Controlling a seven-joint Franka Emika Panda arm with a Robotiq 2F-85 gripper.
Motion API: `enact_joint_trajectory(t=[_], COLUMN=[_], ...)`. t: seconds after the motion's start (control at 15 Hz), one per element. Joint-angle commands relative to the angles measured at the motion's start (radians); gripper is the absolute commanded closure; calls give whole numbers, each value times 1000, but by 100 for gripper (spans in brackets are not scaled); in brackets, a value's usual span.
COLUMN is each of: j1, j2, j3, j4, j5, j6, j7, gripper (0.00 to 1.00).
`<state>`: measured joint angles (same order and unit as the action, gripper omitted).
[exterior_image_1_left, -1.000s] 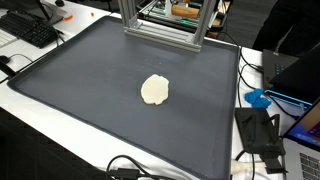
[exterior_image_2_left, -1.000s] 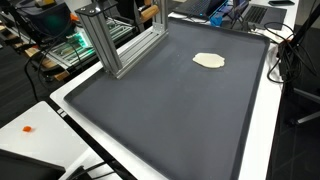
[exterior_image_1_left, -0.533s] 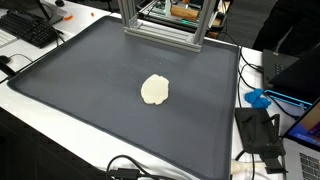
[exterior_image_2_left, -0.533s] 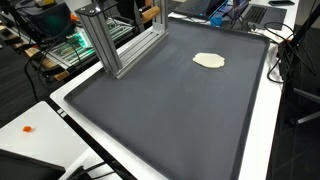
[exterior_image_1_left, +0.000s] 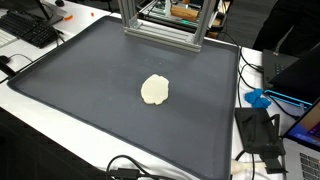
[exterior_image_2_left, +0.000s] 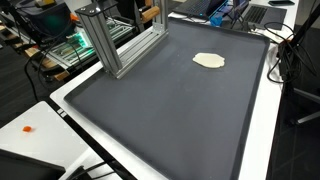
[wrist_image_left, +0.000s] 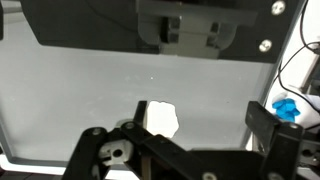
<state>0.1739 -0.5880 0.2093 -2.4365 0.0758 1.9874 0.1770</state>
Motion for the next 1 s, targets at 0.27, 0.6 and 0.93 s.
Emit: enact_joint_trajectory(t=[0.27, 0.6, 0.93], j1=[-84, -91, -69], j2=[310, 445, 449], j3=[49, 48, 25], j4=[159, 259, 255], j5=[-90, -132, -117], j6=[192, 164, 184], j7=[225, 475, 451], gripper=[0, 0, 0])
